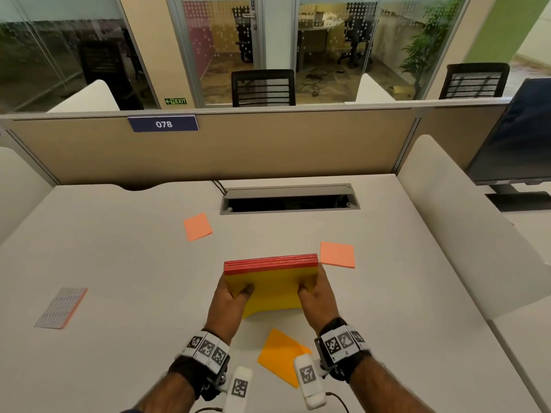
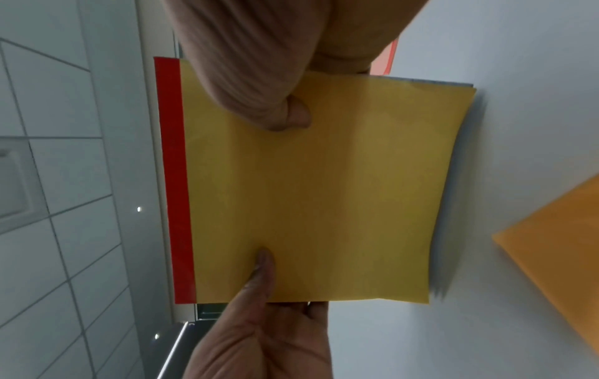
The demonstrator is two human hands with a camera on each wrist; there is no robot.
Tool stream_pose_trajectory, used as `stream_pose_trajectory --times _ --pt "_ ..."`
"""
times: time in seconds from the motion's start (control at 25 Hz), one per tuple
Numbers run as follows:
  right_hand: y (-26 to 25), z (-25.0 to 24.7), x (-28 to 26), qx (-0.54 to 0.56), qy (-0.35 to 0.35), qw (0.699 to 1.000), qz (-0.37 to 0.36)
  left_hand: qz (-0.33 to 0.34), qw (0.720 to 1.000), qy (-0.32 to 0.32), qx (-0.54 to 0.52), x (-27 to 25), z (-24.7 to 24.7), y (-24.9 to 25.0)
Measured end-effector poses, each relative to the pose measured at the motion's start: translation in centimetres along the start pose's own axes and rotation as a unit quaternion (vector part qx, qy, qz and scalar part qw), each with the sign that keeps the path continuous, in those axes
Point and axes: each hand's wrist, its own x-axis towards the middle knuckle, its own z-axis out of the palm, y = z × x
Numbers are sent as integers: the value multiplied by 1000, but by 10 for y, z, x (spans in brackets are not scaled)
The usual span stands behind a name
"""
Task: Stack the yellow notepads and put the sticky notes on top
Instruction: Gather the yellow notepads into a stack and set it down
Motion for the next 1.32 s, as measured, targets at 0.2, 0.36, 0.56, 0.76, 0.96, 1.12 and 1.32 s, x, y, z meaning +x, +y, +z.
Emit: stream_pose_trajectory --times 0.2,0.36,0.56,0.76,0.96,1.12,1.32 --pt "23 -3 -15 -36 -26 999 23 -12 998 -25 56 -18 2 -12" --pt "21 10 -33 -49 -50 997 11 -13 998 8 58 -42 -17 -17" --pt "31 10 -17 -84 -35 995 42 -24 993 -21 111 -20 -15 -15" --pt "33 8 -22 -118 -22 992 31 10 988 -49 149 -28 -24 -7" --pt "7 53 -19 -153 -36 988 8 46 989 -30 140 -13 -85 -3" --pt "-21 133 -10 -96 -112 989 34 33 997 9 75 16 -185 -8" --pt "-55 295 -9 -56 -183 978 88 -51 997 14 59 67 -352 -46"
